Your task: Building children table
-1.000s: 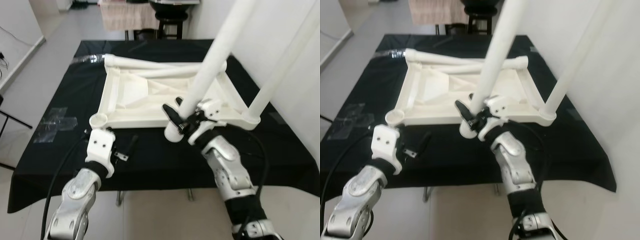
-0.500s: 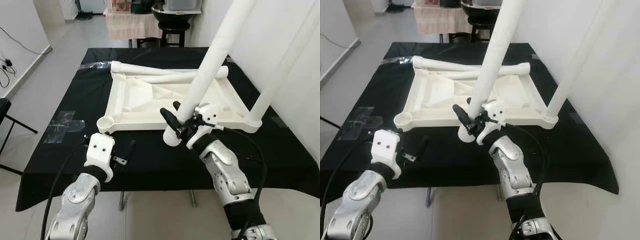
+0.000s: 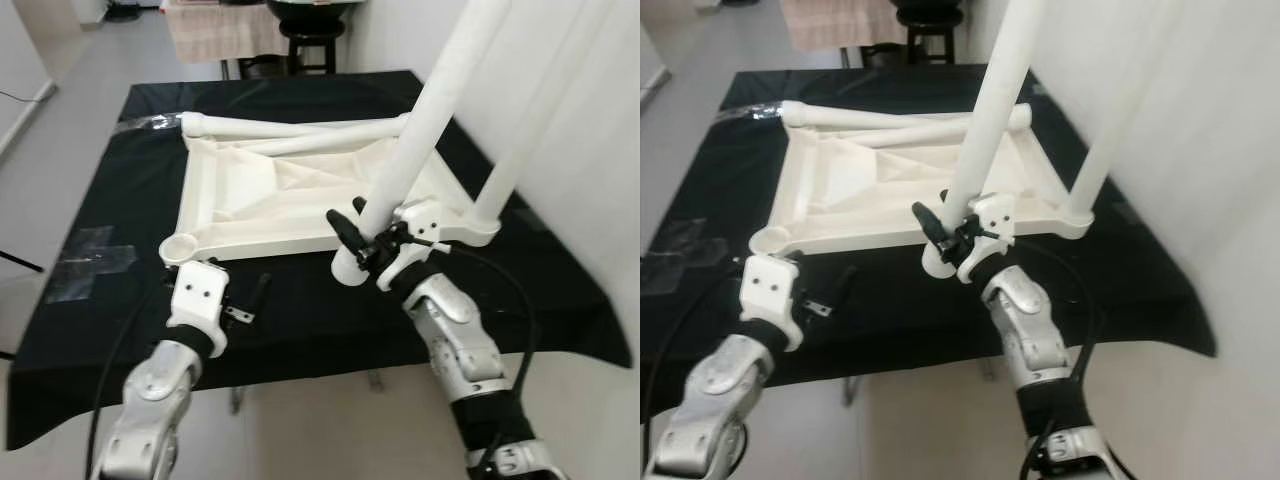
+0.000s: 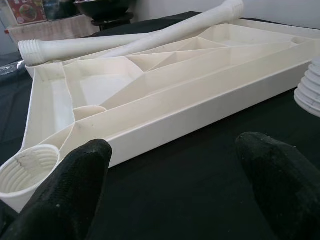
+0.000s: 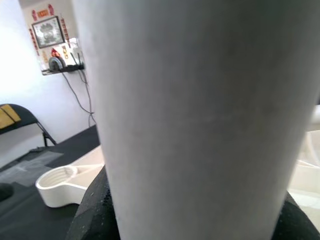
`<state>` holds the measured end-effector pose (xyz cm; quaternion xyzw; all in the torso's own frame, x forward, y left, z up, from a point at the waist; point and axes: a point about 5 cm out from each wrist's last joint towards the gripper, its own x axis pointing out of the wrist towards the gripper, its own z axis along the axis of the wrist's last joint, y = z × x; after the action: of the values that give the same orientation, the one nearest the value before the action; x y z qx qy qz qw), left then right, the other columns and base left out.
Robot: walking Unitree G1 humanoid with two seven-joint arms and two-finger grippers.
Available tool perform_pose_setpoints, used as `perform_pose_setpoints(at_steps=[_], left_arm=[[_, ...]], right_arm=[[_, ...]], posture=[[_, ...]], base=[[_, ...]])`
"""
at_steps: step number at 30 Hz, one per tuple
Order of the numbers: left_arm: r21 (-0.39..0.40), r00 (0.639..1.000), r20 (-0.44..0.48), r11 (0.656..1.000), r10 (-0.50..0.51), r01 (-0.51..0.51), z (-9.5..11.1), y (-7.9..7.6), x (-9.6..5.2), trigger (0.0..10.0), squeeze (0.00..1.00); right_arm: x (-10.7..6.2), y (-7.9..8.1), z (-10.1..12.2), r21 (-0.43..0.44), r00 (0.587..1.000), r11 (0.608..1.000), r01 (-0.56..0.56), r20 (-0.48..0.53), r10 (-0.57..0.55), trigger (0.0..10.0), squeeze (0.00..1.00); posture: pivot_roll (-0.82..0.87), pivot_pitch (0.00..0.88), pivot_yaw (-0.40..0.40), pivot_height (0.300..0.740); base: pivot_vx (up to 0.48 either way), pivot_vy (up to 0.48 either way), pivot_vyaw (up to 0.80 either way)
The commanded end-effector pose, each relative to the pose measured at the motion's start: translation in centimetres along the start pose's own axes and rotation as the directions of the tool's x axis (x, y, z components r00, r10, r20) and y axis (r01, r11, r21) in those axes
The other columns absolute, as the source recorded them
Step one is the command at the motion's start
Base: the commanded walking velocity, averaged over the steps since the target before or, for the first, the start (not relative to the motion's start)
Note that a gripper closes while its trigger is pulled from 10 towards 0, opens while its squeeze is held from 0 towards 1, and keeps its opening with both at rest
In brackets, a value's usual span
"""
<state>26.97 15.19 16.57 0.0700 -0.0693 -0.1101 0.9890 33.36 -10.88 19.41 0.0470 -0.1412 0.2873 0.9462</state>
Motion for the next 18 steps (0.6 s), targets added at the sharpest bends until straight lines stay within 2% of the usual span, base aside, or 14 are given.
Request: perform_pose_setpoints(at_steps=[1, 8, 14, 18], left_arm=[[-0.008, 1.000, -0.024, 1.000, 0.004, -0.005, -0.51, 0.11, -0.21, 10.0, 0.00], [-0.007, 0.999, -0.041, 1.000, 0.016, -0.016, -0.68, 0.31, -0.14, 10.0, 0.00], [0.010, 0.998, -0.046, 0.999, 0.033, -0.033, -0.80, 0.60, -0.14, 10.0, 0.00], [0.009, 0.999, -0.036, 0.999, 0.034, -0.034, -0.65, 0.58, -0.08, 10.0, 0.00]], right_arm=[[0.08, 0.10, -0.08, 0.000, 1.000, 1.000, -0.001, -0.003, 0.001, 10.0, 0.00], [0.17, 0.03, -0.05, 0.001, 1.000, 1.000, 0.008, 0.002, -0.008, 10.0, 0.00], [0.22, 0.01, -0.04, 0.000, 1.000, 1.000, 0.012, 0.003, -0.012, 10.0, 0.00], [0.23, -0.02, -0.05, -0.001, 1.000, 1.000, 0.017, 0.003, -0.017, 10.0, 0.00]], posture=[[0.05, 0.121, -0.031, 0.740], [0.06, 0.116, -0.032, 0.740], [0.06, 0.116, -0.030, 0.740], [0.06, 0.114, -0.028, 0.740]], base=[[0.000, 0.000, 0.00], [0.000, 0.000, 0.00], [0.000, 0.417, 0.00], [0.000, 0.000, 0.00]])
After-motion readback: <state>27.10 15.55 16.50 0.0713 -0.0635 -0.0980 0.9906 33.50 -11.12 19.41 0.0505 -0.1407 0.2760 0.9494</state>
